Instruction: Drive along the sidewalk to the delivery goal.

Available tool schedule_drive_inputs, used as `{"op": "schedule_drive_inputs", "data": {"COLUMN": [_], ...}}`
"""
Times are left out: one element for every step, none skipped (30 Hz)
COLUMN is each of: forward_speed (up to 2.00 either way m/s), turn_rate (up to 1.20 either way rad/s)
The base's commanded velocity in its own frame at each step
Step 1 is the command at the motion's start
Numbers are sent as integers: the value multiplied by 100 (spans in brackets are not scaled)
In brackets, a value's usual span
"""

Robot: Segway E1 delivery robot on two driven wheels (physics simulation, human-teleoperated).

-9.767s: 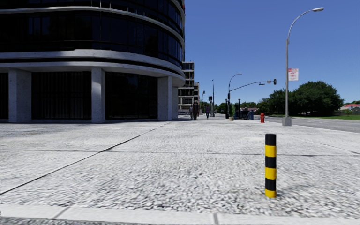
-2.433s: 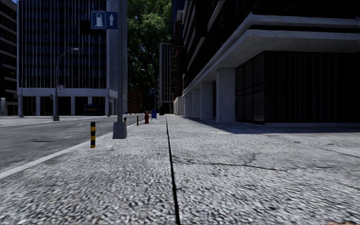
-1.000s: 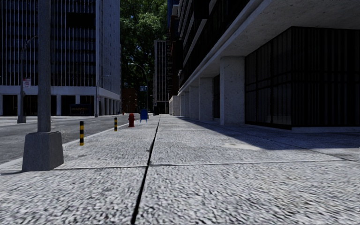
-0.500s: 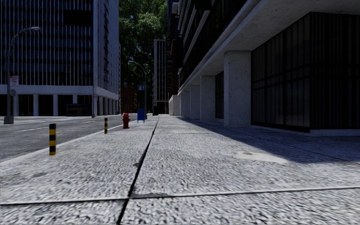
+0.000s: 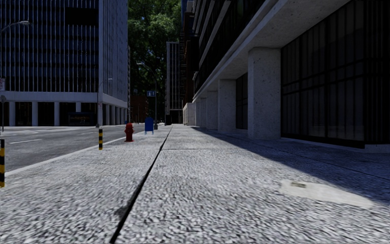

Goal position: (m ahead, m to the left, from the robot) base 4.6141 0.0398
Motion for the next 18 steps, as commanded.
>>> {"op": "schedule_drive_inputs", "data": {"forward_speed": [200,200,200,200,200,200,200,200,200,200,200,200,200,200,200,200,200,200], "turn_rate": [0,0,0,0,0,0,0,0,0,0,0,0,0,0,0,0,0,0]}}
